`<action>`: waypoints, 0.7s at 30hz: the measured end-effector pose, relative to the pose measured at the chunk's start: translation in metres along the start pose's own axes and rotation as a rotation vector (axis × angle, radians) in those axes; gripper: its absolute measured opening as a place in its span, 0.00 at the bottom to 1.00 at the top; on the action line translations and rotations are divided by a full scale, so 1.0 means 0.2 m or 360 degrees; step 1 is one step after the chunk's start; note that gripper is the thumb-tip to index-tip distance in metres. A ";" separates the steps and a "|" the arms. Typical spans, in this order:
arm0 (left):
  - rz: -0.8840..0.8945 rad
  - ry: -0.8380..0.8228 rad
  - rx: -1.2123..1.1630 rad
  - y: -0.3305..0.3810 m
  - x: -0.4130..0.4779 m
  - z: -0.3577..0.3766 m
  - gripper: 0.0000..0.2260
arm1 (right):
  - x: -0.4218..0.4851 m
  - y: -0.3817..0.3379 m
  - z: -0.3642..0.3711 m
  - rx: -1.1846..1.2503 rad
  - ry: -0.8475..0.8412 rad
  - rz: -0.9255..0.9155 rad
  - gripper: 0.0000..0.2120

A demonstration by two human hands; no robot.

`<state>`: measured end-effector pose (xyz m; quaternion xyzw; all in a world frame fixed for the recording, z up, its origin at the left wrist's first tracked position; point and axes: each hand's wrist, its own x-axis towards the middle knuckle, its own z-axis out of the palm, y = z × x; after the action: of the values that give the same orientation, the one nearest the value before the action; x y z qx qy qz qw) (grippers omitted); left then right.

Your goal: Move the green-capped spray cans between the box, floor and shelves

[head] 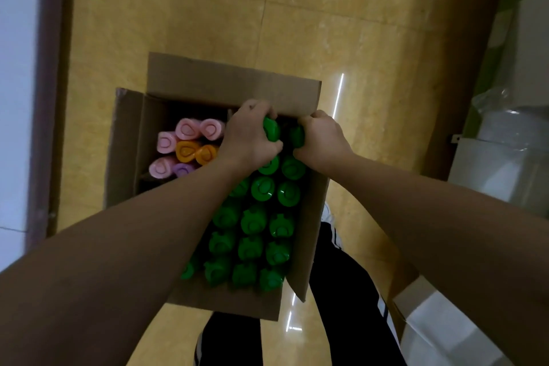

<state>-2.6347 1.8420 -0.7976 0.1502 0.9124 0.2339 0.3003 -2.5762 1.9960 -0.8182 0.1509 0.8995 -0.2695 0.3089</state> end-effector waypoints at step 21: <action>-0.0309 -0.0299 -0.0219 -0.23 0.20 0.29 0.29 | 0.09 0.13 0.25 0.0172 0.0049 -0.0067 0.37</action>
<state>-2.6355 1.8393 -0.8825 0.0617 0.8724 0.2506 0.4151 -2.5548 1.9892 -0.8735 0.1527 0.8913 -0.3217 0.2806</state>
